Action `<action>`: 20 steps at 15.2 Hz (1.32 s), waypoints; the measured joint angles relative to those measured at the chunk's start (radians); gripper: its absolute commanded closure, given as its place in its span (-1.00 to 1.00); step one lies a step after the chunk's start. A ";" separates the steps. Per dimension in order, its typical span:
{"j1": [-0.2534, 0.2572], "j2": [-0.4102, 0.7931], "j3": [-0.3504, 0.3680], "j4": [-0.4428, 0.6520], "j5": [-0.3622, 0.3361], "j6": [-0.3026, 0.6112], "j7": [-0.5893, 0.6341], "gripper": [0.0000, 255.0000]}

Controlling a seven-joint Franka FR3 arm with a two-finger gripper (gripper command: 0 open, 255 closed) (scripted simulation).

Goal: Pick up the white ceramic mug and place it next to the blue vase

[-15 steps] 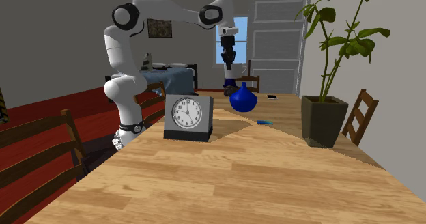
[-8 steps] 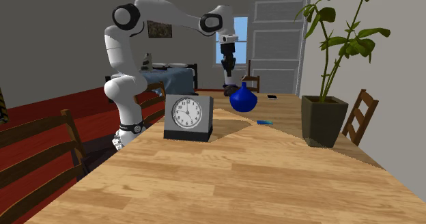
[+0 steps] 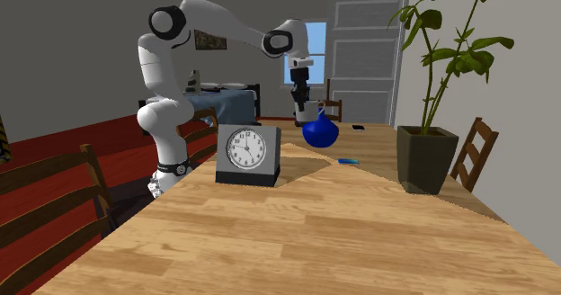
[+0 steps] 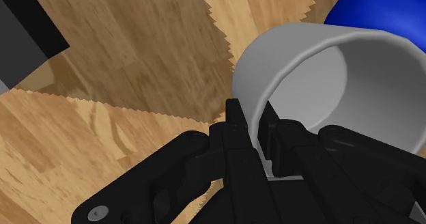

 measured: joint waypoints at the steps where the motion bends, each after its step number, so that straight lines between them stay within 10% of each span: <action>1: 0.000 -0.001 0.000 -0.014 0.001 0.013 0.000 1.00; 20: 0.001 0.087 0.012 -0.187 -0.035 0.269 0.026 1.00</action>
